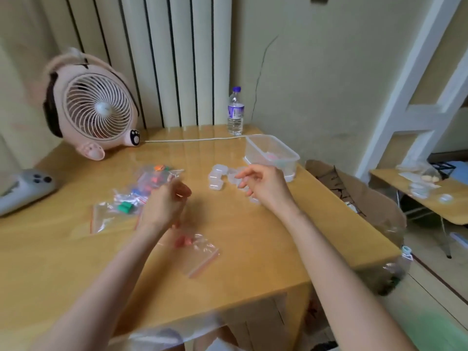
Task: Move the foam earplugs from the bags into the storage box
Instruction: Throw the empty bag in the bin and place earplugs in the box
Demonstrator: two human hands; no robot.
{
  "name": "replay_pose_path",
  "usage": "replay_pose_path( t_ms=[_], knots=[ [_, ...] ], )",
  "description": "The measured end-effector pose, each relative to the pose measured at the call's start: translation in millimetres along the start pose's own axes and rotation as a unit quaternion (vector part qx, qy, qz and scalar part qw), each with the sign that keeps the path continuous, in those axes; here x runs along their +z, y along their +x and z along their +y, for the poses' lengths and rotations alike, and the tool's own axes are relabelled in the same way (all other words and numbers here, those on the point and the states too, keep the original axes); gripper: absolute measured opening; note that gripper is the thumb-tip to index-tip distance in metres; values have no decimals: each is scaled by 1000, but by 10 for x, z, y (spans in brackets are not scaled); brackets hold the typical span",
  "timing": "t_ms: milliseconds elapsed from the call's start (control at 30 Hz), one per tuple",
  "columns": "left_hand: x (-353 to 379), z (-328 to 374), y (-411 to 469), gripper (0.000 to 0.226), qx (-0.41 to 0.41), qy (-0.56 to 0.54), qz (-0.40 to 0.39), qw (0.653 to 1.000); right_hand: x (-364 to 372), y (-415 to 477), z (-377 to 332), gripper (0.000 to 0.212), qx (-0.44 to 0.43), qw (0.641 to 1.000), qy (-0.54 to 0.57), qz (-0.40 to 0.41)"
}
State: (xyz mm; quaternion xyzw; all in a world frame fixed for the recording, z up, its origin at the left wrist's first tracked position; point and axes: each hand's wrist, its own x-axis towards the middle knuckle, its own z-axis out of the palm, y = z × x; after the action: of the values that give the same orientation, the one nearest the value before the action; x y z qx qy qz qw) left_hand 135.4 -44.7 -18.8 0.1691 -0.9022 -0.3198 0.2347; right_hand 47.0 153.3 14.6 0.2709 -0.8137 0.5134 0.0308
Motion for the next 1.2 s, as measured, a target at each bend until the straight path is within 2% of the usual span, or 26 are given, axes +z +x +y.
replay_pose_path(
  t_ms=[67,167,233,333,400,533,633,700,800,900,1000,1200],
  knots=[
    [-45,-174,62,28,-42,38,28,998,238,60,-15,30,-4,1000,9,-27],
    [-107,-377,158,24,-82,86,43,992,541,148,-7,28,-8,998,15,-66],
    [-125,-446,179,37,-120,127,30,984,714,219,2,26,-8,995,-5,-95],
    [-82,-501,179,48,-139,98,27,985,941,321,15,23,-6,992,-29,-125],
    [-26,-517,171,40,-122,32,45,991,1076,349,58,18,3,990,-26,-136],
    [-17,-431,159,38,-68,-27,63,995,1179,317,163,24,62,991,39,-115],
    [-83,-326,141,44,38,-101,63,992,1065,319,102,33,132,969,182,-103],
    [-90,-276,118,52,79,-135,35,987,974,329,70,37,157,947,270,-74],
    [-59,-187,86,59,51,-201,-2,978,886,313,45,20,129,942,306,-52],
    [-88,-99,72,40,-21,-311,-2,950,847,284,19,13,92,948,297,-67],
    [-116,-109,61,11,-51,-346,-39,936,875,258,-4,17,56,951,285,-102],
    [-135,-117,38,15,-68,-336,-54,938,899,226,-46,20,16,951,293,-98]
  ],
)
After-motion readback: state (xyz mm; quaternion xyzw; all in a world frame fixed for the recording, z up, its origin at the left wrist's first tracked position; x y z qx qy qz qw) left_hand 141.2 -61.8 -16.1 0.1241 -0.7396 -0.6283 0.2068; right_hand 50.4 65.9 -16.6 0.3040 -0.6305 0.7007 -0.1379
